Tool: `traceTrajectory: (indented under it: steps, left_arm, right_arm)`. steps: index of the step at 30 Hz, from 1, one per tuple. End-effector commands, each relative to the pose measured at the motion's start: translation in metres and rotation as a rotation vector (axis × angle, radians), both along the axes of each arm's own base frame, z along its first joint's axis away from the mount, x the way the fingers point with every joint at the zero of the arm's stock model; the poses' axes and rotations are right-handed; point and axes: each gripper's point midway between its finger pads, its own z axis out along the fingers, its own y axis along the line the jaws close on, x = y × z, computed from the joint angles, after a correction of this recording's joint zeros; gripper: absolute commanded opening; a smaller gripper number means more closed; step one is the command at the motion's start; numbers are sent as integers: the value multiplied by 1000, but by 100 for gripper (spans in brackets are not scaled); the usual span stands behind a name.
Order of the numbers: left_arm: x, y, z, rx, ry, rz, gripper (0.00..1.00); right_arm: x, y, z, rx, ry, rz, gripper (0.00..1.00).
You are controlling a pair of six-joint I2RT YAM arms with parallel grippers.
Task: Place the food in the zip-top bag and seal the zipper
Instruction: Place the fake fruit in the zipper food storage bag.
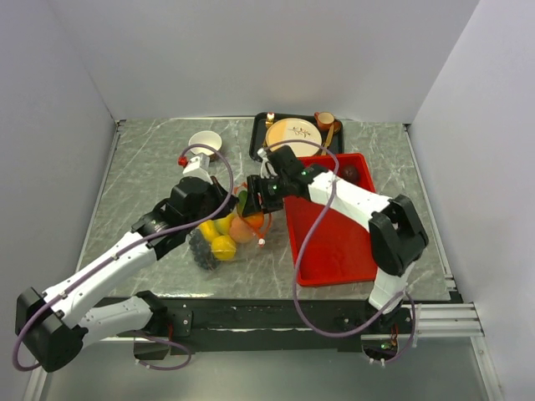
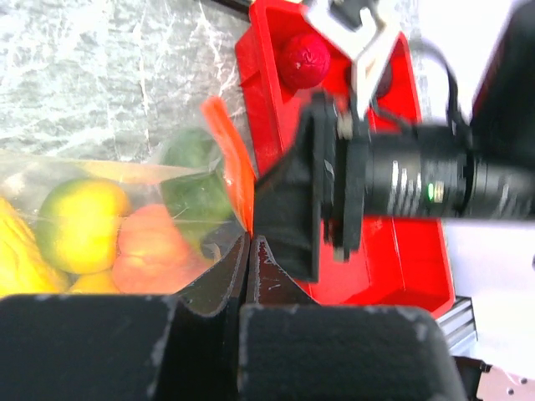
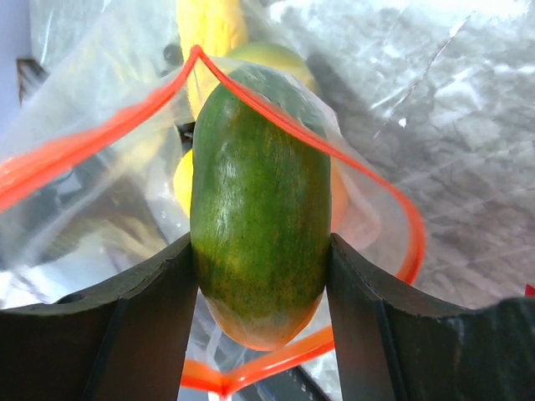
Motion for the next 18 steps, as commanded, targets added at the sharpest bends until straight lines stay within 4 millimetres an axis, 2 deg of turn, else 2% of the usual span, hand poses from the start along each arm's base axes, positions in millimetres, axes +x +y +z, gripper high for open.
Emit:
traceTrajectory:
  steps: [1,2,6,11,14,16,18]
  left_arm:
    - [3,2,15,-31,-36,28,1]
    - [3,2,11,-23,-27,27,1]
    - [5,-2,11,-23,-18,23,1]
    - [5,-8,21,-73,-33,27,1]
    - [0,-10,29,-90,-51,26,1]
    - [-4,-10,37,-110,-68,28,1]
    - [-6,-8,41,-123,-80,31,1]
  right_arm:
    - [5,2,42,120,-132,-125,24]
    - [3,4,40,142,-143,-130,24]
    - [-12,21,54,216,-165,-106,24]
    - [-36,54,61,268,-166,-28,33]
    - [-43,66,50,258,-126,1,34]
    - [-43,69,40,248,-103,-6,35]
    - [-43,70,39,254,-98,-17,36]
